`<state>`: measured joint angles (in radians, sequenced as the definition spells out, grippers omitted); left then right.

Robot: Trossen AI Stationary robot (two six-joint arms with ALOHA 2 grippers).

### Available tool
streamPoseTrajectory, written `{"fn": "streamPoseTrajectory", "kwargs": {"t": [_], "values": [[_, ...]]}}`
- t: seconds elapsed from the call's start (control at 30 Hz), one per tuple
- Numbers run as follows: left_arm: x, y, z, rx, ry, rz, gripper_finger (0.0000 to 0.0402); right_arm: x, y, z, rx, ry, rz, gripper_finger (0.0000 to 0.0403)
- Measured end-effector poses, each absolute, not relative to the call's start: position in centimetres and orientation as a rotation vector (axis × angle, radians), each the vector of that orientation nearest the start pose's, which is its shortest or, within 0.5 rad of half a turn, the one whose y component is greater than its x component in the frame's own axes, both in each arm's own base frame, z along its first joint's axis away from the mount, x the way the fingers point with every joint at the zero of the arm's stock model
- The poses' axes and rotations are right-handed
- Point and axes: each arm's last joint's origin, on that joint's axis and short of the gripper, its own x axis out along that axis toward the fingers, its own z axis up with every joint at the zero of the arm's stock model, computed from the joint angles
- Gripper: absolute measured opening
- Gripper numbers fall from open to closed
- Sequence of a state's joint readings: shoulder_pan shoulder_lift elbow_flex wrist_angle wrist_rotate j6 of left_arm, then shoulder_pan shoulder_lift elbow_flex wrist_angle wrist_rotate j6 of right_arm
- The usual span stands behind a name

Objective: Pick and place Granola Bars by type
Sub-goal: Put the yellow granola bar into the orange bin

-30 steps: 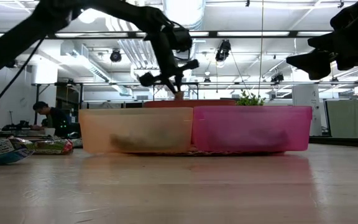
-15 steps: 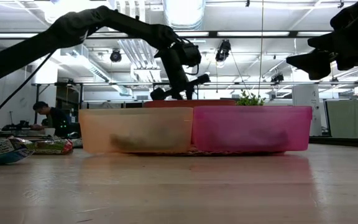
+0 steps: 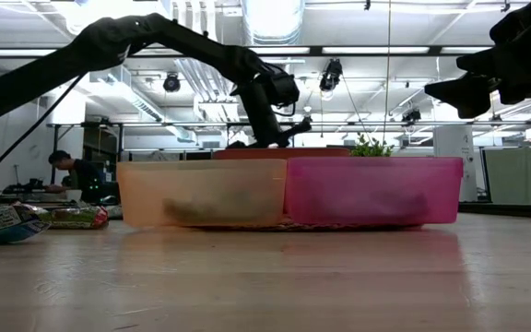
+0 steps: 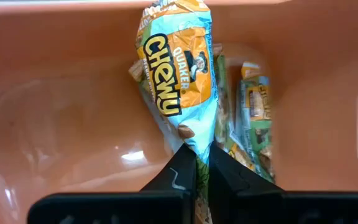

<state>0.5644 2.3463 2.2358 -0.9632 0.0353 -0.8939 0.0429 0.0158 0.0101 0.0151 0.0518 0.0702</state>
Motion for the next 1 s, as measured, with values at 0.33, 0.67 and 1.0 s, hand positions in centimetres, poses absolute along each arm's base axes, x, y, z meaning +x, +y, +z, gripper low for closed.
{"fn": "streamPoseTrajectory", "kwargs": {"t": [0.33,0.67,1.0], "values": [[42.3,26.6,22.3,-1.104,0.801,0.948,0.0000,9.8,0.3,16.7,0.069,-0.010,-0.009,0.0359],[42.0,26.6,20.4,-1.090,0.843,0.958,0.0001,9.8,0.3,16.7,0.069,-0.010,-0.009,0.0359],[42.0,26.7,20.6,-1.069,0.842,0.968,0.0091,9.8,0.3,16.7,0.070,-0.010,-0.009,0.0359]]}}
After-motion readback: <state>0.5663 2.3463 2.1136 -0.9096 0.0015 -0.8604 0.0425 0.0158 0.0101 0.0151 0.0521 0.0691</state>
